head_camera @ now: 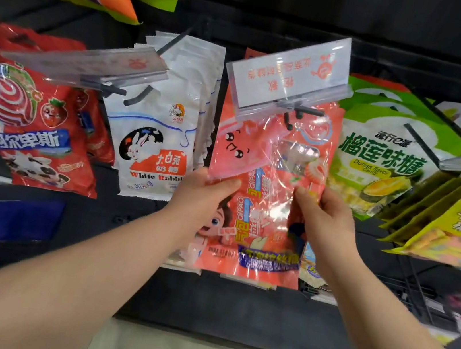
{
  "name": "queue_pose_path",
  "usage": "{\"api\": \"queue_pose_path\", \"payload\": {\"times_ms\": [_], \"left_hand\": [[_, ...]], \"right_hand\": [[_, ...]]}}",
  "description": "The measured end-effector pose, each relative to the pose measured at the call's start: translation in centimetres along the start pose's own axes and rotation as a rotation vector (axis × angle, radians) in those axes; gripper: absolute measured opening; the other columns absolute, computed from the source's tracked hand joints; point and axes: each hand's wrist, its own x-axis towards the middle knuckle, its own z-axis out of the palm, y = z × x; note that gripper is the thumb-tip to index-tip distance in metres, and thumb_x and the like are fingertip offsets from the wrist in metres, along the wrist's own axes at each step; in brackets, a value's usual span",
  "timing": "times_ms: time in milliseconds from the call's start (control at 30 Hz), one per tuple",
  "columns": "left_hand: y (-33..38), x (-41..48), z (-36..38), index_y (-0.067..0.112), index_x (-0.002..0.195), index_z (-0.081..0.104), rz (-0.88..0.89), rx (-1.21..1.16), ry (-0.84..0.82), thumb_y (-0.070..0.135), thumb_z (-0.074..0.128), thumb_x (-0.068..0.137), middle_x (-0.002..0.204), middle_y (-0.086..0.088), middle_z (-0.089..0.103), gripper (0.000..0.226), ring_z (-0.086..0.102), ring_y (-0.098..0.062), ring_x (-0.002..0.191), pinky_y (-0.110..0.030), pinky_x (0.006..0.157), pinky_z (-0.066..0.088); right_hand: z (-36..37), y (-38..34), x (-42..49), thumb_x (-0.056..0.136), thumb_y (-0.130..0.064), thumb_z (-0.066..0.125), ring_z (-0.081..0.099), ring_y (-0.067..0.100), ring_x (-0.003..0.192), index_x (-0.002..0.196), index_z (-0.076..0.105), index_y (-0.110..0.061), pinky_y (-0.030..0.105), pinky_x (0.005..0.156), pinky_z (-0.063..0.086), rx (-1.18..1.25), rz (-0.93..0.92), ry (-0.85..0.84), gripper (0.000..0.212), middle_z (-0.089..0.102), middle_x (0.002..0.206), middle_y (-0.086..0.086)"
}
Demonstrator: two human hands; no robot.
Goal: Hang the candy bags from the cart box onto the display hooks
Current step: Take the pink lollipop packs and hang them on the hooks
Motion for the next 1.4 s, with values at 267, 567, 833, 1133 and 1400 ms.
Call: {"api": "queue_pose_path", "payload": {"times_ms": [267, 567, 833, 1133, 1400], "left_hand": [[0.5, 5.2, 1.2, 0.010, 0.106, 0.064, 0.067, 0.110, 0.101, 0.026, 0.068, 0.088, 0.103, -0.006, 0.070, 0.025, 0.068, -0.021, 0.090, -0.037, 0.078, 0.057], [0.6, 5.3, 2.1, 0.017, 0.122, 0.049, 0.083, 0.154, 0.218, 0.028, 0.069, 0.086, 0.106, -0.003, 0.064, 0.042, 0.064, -0.023, 0.096, -0.039, 0.090, 0.052], [1.6, -0.5, 2.3, 0.021, 0.134, 0.047, 0.180, 0.715, 0.071, 0.039, 0.066, 0.086, 0.131, -0.005, 0.056, 0.055, 0.054, -0.026, 0.119, -0.035, 0.097, 0.045], [2.3, -10.0, -1.3, 0.021, 0.153, 0.013, 0.240, 1.486, -0.041, 0.053, 0.047, 0.092, 0.159, -0.009, 0.018, 0.077, 0.015, -0.032, 0.145, -0.046, 0.113, 0.023], [-1.0, -19.2, -11.0, 0.021, 0.154, 0.012, -0.039, 1.438, 0.138, 0.055, 0.048, 0.090, 0.160, -0.008, 0.016, 0.081, 0.008, -0.034, 0.148, -0.050, 0.116, 0.014]], "right_hand": [[2.0, 1.0, 6.1, 0.091, -0.025, 0.062, 0.062, 0.020, 0.059, 0.073, 0.060, -0.019, 0.018, 0.041, 0.049, -0.103, 0.046, -0.006, 0.019, 0.064, 0.072, 0.004], [1.6, 0.8, 5.8, 0.090, -0.031, 0.063, 0.063, 0.028, 0.104, 0.117, 0.061, -0.009, 0.035, 0.089, 0.050, -0.339, 0.000, -0.047, 0.035, 0.068, 0.112, 0.008], [-2.0, -1.2, -0.1, 0.091, -0.044, 0.056, 0.038, 0.030, 0.132, 0.141, 0.036, -0.023, 0.045, 0.102, 0.040, -1.061, -0.206, -0.317, 0.059, 0.038, 0.144, 0.005], [-2.9, -5.2, -7.0, 0.091, -0.049, 0.051, 0.017, 0.027, 0.144, 0.146, 0.028, -0.025, 0.049, 0.112, 0.023, -1.324, -0.425, -0.567, 0.064, 0.025, 0.153, 0.001], [2.6, -7.2, -13.3, 0.094, -0.049, 0.047, 0.015, 0.024, 0.146, 0.148, 0.024, -0.028, 0.048, 0.115, 0.019, -1.275, -0.605, -0.757, 0.062, 0.023, 0.157, -0.004]]}}
